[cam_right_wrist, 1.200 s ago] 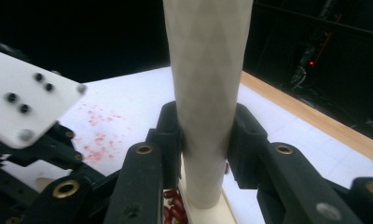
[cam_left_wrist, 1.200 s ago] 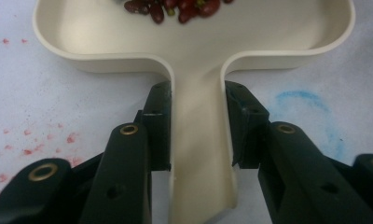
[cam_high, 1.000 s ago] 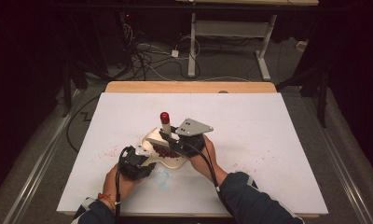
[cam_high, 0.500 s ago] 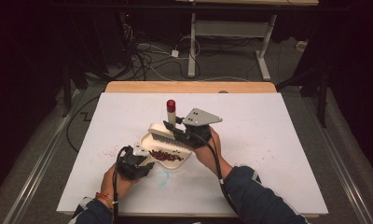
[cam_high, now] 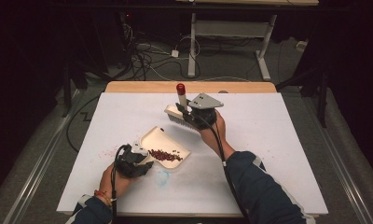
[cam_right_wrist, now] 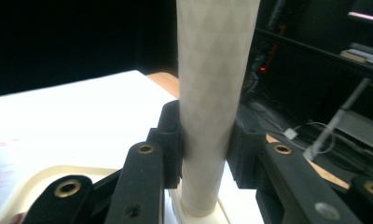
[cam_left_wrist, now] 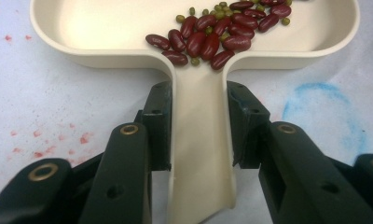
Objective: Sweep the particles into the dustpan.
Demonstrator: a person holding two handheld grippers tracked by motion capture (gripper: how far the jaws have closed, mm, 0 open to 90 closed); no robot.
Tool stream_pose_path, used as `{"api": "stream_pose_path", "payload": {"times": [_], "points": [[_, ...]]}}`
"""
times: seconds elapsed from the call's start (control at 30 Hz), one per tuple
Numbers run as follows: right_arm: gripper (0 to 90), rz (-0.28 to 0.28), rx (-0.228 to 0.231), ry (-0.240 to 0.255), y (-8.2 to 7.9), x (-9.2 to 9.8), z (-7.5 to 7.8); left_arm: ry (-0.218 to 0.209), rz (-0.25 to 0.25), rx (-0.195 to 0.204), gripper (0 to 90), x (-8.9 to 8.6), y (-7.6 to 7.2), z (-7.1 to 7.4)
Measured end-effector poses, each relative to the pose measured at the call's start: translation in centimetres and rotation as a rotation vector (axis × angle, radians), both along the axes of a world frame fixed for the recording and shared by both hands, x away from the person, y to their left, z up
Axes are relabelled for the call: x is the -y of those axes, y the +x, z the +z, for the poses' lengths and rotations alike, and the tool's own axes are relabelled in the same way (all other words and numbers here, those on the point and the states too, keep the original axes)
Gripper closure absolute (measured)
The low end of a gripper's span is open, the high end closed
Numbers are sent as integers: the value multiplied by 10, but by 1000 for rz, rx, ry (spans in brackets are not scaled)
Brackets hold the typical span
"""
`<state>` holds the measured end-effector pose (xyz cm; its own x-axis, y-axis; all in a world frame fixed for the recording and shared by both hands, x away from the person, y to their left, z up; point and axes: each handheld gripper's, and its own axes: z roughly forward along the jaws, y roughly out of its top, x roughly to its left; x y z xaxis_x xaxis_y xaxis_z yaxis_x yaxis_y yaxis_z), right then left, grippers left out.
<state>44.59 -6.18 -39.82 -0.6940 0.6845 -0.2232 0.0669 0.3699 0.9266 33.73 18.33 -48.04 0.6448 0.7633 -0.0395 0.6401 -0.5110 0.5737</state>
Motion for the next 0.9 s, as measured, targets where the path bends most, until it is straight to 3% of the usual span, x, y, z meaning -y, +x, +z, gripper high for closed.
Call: {"api": "stream_pose_path", "payload": {"times": [0.13,0.27,0.33,0.57,0.6,0.77,0.9], "points": [[703,14,9,-22,9,-15,-10,-15,22,-9,632,-8,2,0],[703,40,-22,-5,11,-25,-19,-30,35,-18,633,-15,3,-1],[700,74,-48,2,3,-29,-21,-29,36,-17,632,-15,3,-2],[699,180,-50,-17,-23,-26,-21,-26,53,-9,632,-15,4,-2],[700,219,-59,-12,-31,-24,-19,-26,54,-7,632,-15,4,-2],[703,291,-85,-4,-49,-16,-13,-19,52,-13,632,-15,5,-3],[703,311,-73,-4,-63,-6,-6,-21,50,-10,633,-15,4,-2]]}}
